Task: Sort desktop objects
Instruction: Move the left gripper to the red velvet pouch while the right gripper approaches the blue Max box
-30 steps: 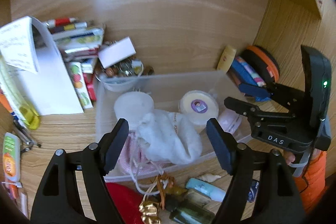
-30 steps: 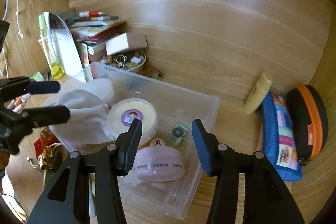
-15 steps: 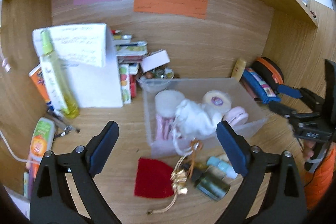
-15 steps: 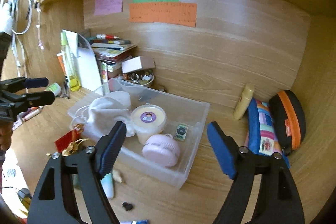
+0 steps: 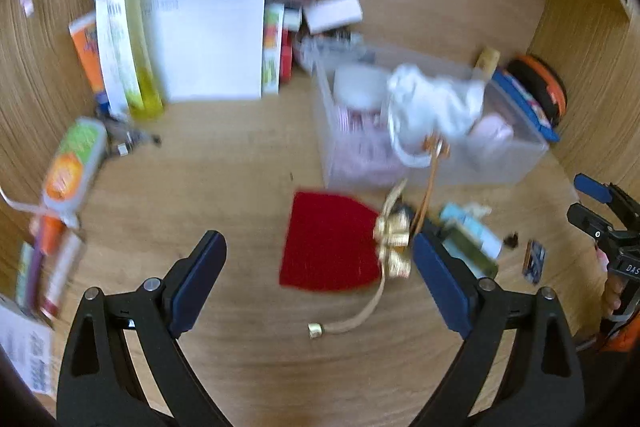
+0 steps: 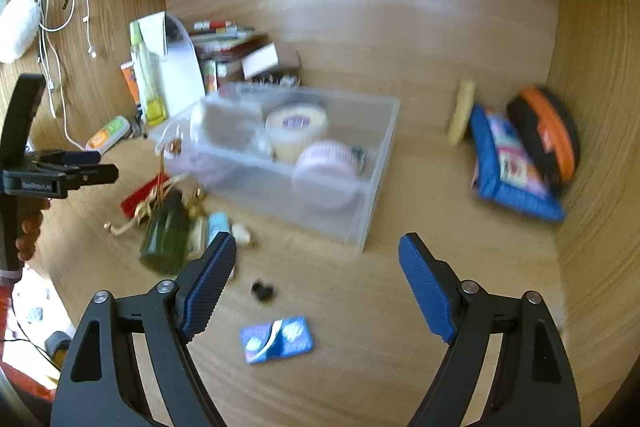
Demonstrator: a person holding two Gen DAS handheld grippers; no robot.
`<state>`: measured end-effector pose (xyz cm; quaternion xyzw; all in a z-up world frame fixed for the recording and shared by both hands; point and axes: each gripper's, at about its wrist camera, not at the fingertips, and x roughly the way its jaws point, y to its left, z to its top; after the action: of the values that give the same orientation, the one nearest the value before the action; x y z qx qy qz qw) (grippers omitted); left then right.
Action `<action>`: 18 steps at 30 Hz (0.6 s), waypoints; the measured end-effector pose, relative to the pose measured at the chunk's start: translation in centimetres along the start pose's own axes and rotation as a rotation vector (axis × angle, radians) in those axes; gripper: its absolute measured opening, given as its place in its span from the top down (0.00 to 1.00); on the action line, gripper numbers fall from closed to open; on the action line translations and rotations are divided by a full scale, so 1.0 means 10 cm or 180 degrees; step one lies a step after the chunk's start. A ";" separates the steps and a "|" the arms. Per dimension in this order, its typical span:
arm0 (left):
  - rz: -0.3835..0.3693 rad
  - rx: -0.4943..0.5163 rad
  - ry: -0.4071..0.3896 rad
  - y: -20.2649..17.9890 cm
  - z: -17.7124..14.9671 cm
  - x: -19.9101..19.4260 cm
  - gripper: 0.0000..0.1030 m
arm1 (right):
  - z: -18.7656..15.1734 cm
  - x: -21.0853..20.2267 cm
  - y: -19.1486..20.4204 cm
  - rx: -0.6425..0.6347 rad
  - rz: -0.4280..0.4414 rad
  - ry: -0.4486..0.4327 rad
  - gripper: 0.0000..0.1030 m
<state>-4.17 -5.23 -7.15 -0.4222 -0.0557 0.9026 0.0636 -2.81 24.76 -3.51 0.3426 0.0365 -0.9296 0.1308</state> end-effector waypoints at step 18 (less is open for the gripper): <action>0.0136 0.0251 0.0402 -0.20 -0.04 0.53 0.08 | -0.49 0.14 0.14 -0.0017 0.0144 0.0466 0.21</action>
<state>-7.10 -2.43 -11.11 -0.4765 -0.0070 0.8768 0.0643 -0.45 23.88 -8.12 0.4100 0.0407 -0.8988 0.1496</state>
